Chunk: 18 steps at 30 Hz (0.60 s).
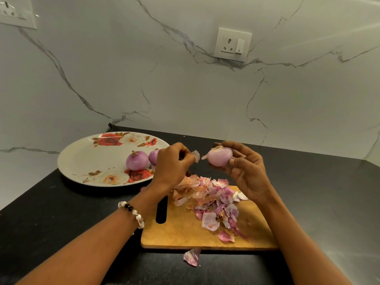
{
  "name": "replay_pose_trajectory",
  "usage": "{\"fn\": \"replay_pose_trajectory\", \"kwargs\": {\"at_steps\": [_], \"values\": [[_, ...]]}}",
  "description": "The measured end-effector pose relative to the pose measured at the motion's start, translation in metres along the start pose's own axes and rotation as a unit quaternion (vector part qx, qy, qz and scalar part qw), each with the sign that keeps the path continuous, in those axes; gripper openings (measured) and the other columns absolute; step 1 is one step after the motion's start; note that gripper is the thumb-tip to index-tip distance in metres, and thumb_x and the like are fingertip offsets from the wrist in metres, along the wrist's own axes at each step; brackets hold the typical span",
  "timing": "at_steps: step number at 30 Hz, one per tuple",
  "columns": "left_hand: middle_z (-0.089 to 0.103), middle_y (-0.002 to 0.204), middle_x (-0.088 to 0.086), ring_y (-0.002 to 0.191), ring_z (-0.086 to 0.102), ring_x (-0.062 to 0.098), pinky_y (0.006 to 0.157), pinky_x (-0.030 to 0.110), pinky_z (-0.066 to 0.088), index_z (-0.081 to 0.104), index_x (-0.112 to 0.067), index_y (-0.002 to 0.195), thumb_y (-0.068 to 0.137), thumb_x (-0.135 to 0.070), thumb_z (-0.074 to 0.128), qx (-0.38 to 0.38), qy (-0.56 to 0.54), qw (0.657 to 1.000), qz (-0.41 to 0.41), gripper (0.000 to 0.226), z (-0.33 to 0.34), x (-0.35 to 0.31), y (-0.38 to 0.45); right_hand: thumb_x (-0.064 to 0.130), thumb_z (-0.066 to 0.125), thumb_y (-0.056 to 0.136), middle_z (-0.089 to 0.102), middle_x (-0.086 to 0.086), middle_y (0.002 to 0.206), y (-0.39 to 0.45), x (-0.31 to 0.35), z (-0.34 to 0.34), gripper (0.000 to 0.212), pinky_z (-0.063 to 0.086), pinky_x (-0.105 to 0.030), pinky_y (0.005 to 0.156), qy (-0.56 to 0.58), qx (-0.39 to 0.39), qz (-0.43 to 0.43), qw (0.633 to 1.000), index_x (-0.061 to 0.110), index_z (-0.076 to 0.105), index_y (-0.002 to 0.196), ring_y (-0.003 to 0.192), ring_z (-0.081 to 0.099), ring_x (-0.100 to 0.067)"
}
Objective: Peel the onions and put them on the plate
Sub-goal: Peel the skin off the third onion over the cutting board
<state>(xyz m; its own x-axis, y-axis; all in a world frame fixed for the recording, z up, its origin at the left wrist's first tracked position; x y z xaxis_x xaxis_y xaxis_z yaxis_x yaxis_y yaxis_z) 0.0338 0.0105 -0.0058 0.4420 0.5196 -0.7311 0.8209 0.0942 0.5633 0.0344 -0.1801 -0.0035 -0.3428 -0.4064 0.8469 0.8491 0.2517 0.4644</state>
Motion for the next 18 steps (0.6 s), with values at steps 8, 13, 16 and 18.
{"fn": "replay_pose_trajectory", "kwargs": {"at_steps": [8, 13, 16, 18], "values": [[0.065, 0.088, -0.007, 0.075, 0.065, 0.009, 0.062, 0.015, 0.055, 0.065, -0.019, 0.104, 0.087, -0.01, 0.063, 0.053, -0.035, 0.998, 0.025, 0.019, 0.001, -0.006, -0.002, 0.008, 0.064, 0.072, 0.063, -0.021, 0.119, 0.002, 0.003, -0.001, 0.043, 0.061, -0.041, 0.077, 0.096, -0.026, 0.047, 0.994, 0.003, 0.059, 0.114, 0.106, 0.065, -0.037], [0.07, 0.091, -0.004, 0.077, 0.066, 0.01, 0.066, 0.018, 0.056, 0.07, -0.016, 0.104, 0.087, -0.038, 0.057, 0.058, -0.083, 0.993, 0.068, 0.031, -0.002, -0.015, -0.003, 0.029, 0.089, 0.06, 0.062, -0.026, 0.121, 0.004, -0.001, -0.001, 0.069, 0.061, -0.037, 0.075, 0.044, -0.033, 0.069, 0.996, 0.002, 0.06, 0.116, 0.103, 0.066, -0.037], [0.068, 0.096, -0.009, 0.081, 0.064, 0.003, 0.068, 0.012, 0.053, 0.067, -0.016, 0.113, 0.08, -0.041, 0.064, 0.075, -0.091, 0.988, 0.097, 0.041, -0.002, -0.018, -0.005, 0.04, 0.095, 0.053, 0.059, -0.023, 0.121, 0.004, -0.002, 0.0, 0.08, 0.062, -0.039, 0.075, 0.026, -0.04, 0.075, 0.996, 0.001, 0.063, 0.114, 0.102, 0.065, -0.036], [0.068, 0.096, -0.007, 0.079, 0.063, 0.0, 0.069, 0.007, 0.049, 0.068, -0.013, 0.113, 0.079, -0.03, 0.072, 0.068, -0.069, 0.986, 0.137, 0.038, -0.001, -0.019, -0.006, 0.039, 0.094, 0.053, 0.058, -0.024, 0.121, 0.003, -0.004, 0.002, 0.08, 0.062, -0.041, 0.075, 0.018, -0.036, 0.087, 0.995, -0.001, 0.063, 0.115, 0.101, 0.065, -0.037]]}}
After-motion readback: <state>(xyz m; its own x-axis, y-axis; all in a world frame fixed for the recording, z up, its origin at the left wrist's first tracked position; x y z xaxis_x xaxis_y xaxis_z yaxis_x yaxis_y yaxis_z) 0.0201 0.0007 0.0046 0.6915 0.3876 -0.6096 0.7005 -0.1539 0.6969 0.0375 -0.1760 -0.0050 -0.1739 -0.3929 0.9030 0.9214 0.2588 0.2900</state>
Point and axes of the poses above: each hand's wrist, its own y-axis towards the middle knuckle, its own z-axis out of the palm, x = y × z, the point moved 2 cm from there along y, towards the middle knuckle
